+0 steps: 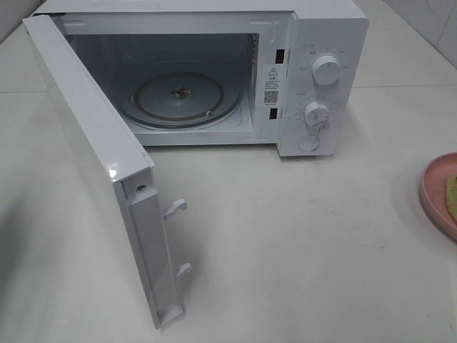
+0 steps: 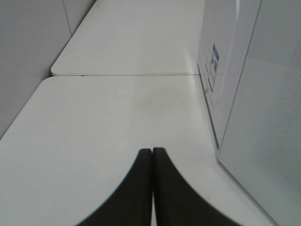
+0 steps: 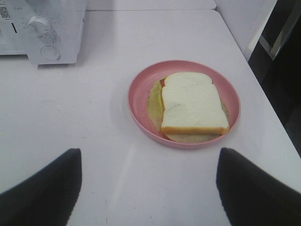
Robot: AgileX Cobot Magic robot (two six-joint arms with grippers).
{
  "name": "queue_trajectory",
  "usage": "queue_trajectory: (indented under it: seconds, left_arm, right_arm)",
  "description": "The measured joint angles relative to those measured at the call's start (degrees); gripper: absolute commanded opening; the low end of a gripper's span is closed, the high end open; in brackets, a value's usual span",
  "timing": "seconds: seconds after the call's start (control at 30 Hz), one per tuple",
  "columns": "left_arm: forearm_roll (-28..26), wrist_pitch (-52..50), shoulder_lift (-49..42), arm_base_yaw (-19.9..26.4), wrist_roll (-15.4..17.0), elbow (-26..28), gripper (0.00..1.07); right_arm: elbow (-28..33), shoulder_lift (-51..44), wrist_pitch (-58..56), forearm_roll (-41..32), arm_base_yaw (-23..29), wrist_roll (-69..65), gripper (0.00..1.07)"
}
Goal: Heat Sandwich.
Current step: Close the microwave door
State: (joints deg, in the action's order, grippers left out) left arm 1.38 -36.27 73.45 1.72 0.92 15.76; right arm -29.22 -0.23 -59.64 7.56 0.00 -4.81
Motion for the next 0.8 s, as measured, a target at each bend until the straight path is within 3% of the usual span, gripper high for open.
queue_trajectory:
  seconds: [0.1, 0.23, 0.33, 0.8]
  left_arm:
    - [6.7, -5.96, 4.76, 0.0, 4.01, 0.06, 0.0]
    - [11.86, -9.8, 8.37, -0.06, 6.42, 0.11, 0.0]
    - [12.38, -10.54, 9.45, -0.8, 6.82, 0.4, 0.0]
    - [9.11, -11.46, 17.19, -13.92, 5.67, 6.42, 0.0]
  right_arm:
    - [0.0, 0.0, 0.0, 0.0, 0.0, 0.0, 0.76]
    - [0.0, 0.0, 0.0, 0.0, 0.0, 0.0, 0.76]
    - [0.0, 0.0, 0.0, 0.0, 0.0, 0.0, 0.76]
    - [0.0, 0.0, 0.0, 0.0, 0.0, 0.0, 0.76]
